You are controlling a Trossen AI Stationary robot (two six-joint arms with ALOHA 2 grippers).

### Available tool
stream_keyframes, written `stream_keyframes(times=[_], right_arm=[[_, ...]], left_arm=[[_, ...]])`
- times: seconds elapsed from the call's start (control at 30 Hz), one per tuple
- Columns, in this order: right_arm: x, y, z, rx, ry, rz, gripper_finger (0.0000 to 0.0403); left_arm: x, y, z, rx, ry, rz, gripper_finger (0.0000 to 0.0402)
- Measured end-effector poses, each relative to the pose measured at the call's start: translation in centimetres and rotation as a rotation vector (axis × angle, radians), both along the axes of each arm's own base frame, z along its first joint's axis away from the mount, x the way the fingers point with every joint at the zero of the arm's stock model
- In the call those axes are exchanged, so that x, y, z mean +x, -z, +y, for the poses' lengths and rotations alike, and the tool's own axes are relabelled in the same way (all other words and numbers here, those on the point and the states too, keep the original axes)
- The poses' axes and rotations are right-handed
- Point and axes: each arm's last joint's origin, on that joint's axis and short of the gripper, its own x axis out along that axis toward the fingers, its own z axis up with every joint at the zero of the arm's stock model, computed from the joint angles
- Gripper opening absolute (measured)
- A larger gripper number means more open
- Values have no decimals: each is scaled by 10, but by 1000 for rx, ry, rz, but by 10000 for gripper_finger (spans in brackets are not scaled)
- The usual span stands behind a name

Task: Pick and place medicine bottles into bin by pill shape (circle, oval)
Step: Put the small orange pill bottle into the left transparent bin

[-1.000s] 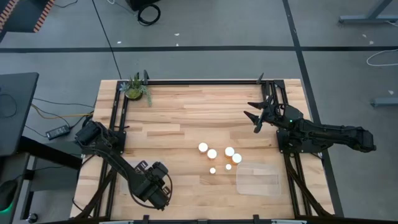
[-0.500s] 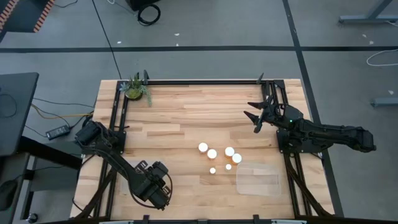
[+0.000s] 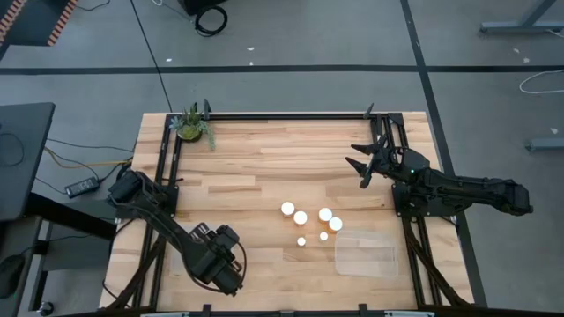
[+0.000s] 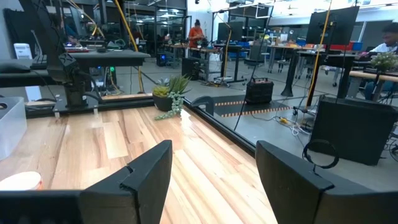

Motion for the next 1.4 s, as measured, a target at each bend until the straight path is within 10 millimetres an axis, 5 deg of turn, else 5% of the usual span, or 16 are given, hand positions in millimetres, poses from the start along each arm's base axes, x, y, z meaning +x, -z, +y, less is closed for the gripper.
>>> stream_keyframes(times=[0.4, 0.77, 1.27, 1.4], right_arm=[[0, 0, 0, 0, 0, 0, 239], [0, 0, 0, 0, 0, 0, 239], [0, 0, 0, 0, 0, 1, 239], [0, 0, 0, 0, 0, 0, 239]], left_arm=[[32, -29, 21, 11, 51, -80, 195], [94, -34, 57, -90, 236, -332, 196], [160, 11, 86, -132, 476, -396, 197], [175, 1, 81, -116, 527, -441, 204]])
